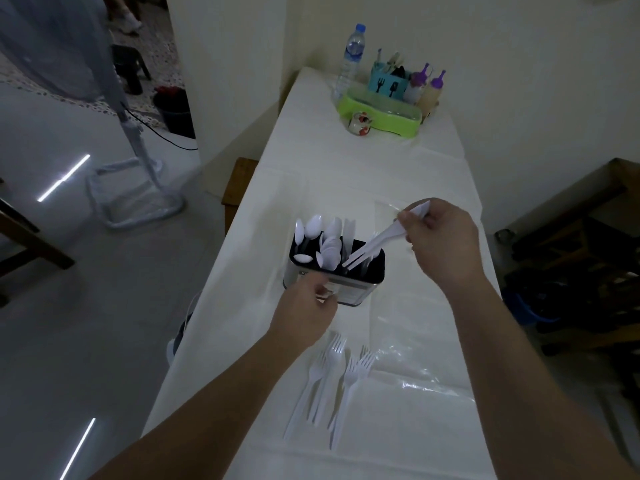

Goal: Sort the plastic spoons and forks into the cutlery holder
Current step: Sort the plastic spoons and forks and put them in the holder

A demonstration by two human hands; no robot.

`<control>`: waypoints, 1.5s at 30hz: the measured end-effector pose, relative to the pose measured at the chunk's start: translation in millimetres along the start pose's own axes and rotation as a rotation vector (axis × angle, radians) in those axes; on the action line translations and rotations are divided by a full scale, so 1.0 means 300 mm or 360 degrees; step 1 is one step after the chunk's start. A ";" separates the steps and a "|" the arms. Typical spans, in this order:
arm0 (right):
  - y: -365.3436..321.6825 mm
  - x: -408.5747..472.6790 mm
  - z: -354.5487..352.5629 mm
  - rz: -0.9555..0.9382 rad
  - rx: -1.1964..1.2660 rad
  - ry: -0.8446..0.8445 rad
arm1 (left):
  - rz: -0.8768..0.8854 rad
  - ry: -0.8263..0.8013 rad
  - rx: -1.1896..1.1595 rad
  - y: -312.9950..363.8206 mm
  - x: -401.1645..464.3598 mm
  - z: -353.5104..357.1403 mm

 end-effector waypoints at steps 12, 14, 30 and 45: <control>0.174 0.004 0.180 0.0044 -0.0358 -0.0237 | -0.0079 -0.0034 0.0049 -0.060 -0.011 -0.009; 0.219 0.007 0.215 0.0134 -0.0371 -0.0316 | -0.0074 -0.0056 0.0067 -0.069 -0.020 -0.005; 0.243 -0.037 0.263 0.0239 -0.0458 -0.0265 | -0.0152 -0.0299 0.0421 -0.190 -0.095 0.063; 0.424 -0.417 0.102 0.0437 -0.0008 0.0081 | -0.0274 -0.0439 0.0896 -0.252 -0.320 0.249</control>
Point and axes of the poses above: each hand's wrist, its own x-axis towards the middle knuckle, its own z-axis out of the palm, y = z × x, the point moved 7 cm from there along x, towards the middle knuckle, and after that the axes turned 15 degrees about x, right-handed, at the moved point
